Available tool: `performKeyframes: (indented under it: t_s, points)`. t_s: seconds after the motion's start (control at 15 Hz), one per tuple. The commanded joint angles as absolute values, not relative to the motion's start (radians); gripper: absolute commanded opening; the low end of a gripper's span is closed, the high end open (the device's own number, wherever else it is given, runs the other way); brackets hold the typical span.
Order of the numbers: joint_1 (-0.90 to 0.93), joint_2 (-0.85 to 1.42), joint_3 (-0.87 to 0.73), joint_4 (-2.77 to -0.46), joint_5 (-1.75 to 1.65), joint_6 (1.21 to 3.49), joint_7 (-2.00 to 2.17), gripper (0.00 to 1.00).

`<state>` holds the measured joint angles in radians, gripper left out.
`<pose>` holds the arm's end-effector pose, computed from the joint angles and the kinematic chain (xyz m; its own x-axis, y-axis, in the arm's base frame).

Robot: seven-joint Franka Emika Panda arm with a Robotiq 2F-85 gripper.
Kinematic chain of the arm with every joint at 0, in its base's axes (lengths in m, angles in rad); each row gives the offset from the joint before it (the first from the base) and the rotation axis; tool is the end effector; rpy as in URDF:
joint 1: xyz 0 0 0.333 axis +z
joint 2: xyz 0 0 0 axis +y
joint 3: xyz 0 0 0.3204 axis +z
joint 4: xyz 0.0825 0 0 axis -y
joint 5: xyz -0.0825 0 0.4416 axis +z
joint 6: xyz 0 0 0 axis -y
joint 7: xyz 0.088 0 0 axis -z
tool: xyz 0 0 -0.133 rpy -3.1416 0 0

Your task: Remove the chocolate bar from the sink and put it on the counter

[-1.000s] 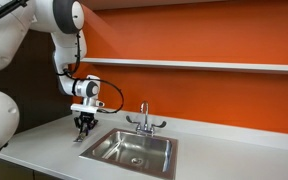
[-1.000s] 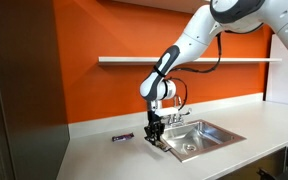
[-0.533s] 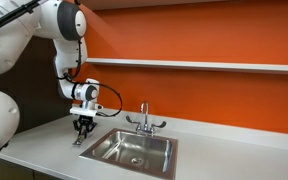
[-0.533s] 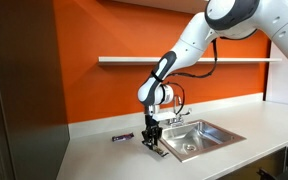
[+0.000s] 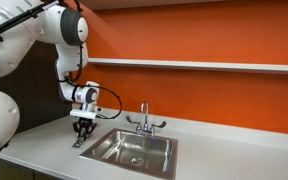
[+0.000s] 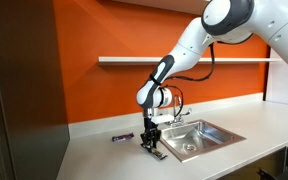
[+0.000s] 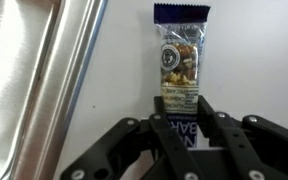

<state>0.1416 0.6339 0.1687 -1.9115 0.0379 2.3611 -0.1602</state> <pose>0.6047 0.1999 0.0820 0.8978 0.4114 -0.1571 0.3905 -0.9087 -0.1477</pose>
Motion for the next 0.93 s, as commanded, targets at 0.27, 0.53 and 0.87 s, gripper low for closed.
performKeyframes:
  t_s: [0.27, 0.53, 0.87]
  points:
    - [0.133, 0.651, 0.176, -1.88, 0.035, 2.349, -0.175, 0.79]
    - [0.128, 0.633, 0.172, -1.888, 0.039, 2.353, -0.166, 1.0]
    - [0.116, 0.602, 0.158, -1.907, 0.042, 2.366, -0.154, 1.0]
